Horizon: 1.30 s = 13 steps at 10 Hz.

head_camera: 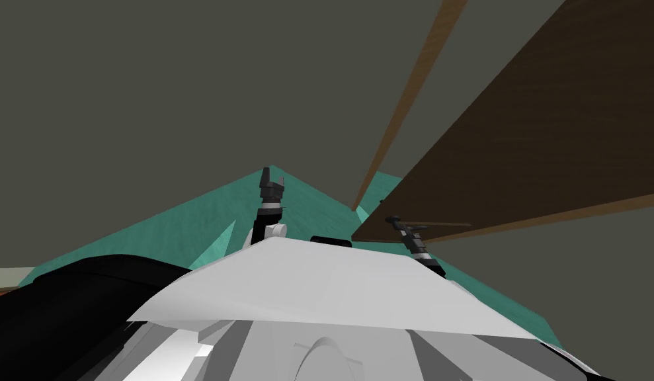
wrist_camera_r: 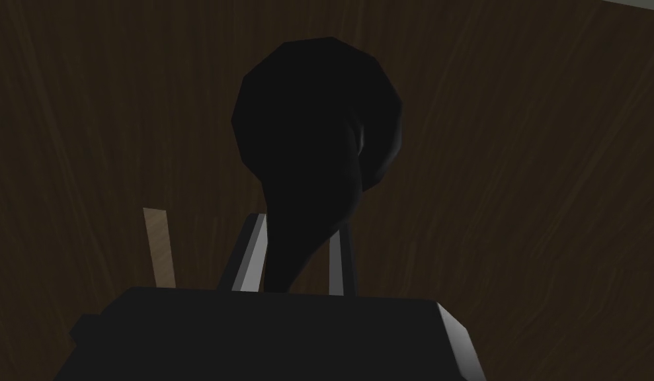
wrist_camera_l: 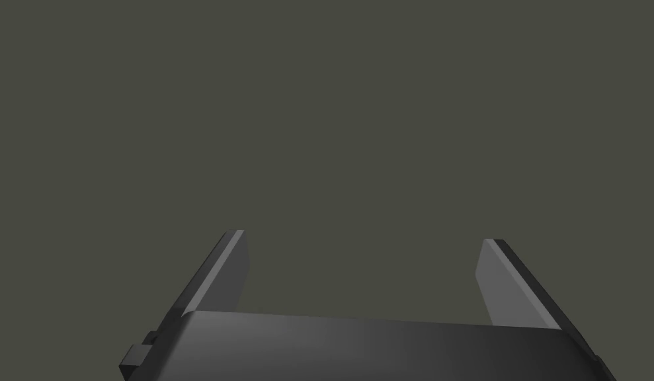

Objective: Pull the door open

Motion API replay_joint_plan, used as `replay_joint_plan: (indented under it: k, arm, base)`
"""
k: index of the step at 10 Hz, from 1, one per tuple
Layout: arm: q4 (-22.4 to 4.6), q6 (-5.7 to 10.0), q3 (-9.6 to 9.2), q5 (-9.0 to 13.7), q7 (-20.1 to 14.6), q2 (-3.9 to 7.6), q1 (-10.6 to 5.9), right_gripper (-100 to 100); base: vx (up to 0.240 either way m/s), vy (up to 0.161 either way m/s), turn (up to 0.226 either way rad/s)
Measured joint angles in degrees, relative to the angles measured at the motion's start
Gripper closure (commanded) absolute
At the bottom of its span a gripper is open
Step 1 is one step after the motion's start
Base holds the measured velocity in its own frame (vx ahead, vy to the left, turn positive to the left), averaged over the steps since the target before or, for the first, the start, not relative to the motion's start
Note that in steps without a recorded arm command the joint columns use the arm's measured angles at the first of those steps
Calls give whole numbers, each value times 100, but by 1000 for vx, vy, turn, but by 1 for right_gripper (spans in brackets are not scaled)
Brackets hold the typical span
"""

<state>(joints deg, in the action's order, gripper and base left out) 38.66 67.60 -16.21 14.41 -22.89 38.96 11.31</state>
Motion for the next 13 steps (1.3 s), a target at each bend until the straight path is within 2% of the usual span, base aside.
replay_joint_plan:
  k: [2,9,10,13]
  arm:
    - [-16,27,-18,15,-9,12,47,100]
    - [-290,469,-179,76,-59,64,114,100]
    - [-248,497,-198,90,-52,79,169,100]
    - [-308,544,-236,104,-65,75,168,100]
  base:
    - [-191,-87,206]
    - [-221,-101,187]
    - [-103,-46,44]
    - [-187,-69,180]
